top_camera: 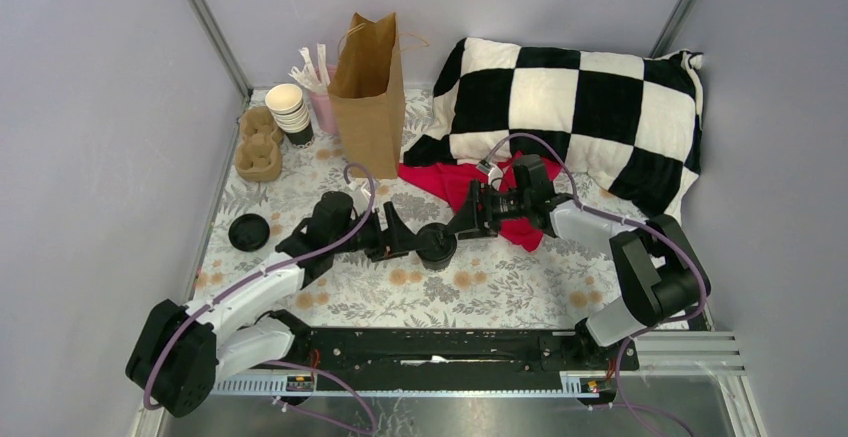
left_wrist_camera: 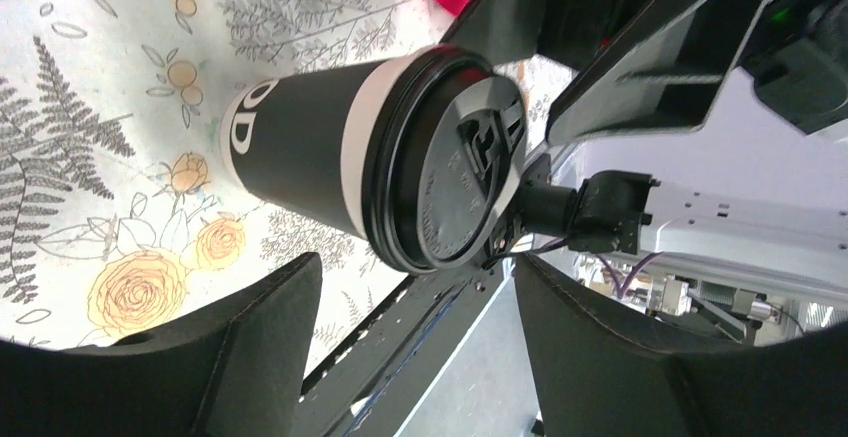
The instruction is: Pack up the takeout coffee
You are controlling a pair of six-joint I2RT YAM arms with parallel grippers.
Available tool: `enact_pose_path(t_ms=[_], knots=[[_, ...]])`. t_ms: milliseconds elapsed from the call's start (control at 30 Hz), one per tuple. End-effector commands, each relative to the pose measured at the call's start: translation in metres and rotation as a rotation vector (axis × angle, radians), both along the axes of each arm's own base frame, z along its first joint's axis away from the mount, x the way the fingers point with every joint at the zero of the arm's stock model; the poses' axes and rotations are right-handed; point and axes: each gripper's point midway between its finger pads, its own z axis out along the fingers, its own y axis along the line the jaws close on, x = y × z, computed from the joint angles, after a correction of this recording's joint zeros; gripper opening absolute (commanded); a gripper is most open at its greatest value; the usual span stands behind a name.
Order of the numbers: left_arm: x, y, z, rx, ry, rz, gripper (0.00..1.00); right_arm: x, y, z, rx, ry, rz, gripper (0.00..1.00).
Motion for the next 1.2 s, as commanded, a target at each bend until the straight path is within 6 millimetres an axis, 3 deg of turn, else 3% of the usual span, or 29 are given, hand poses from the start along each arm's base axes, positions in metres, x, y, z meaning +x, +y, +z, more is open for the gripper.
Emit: enact_pose_path(t_ms=[0,267,667,1000,1167], knots=[[-0.010,-0.006,0.007,-0.049,-0.017,-0.041,0.71,0.006,0.007,0.000,-0.034,-0.037,0.028,0.83],[-0.015,-0.012,0.009,-0.066,-0.022,-0.066,0.60,0.012,0.010,-0.004,-0.056,-0.026,0.013,0.76],[-0.004,-0.022,0.013,-0.071,-0.042,-0.067,0.46,0.019,0.013,-0.002,-0.054,-0.005,-0.028,0.70],[0.007,-0.026,0.019,-0.064,-0.066,-0.056,0.47,0.020,0.014,0.002,-0.023,-0.012,-0.047,0.69],[0.010,-0.025,0.012,-0.049,-0.061,-0.039,0.50,0.019,0.015,0.003,0.004,-0.007,-0.058,0.63]])
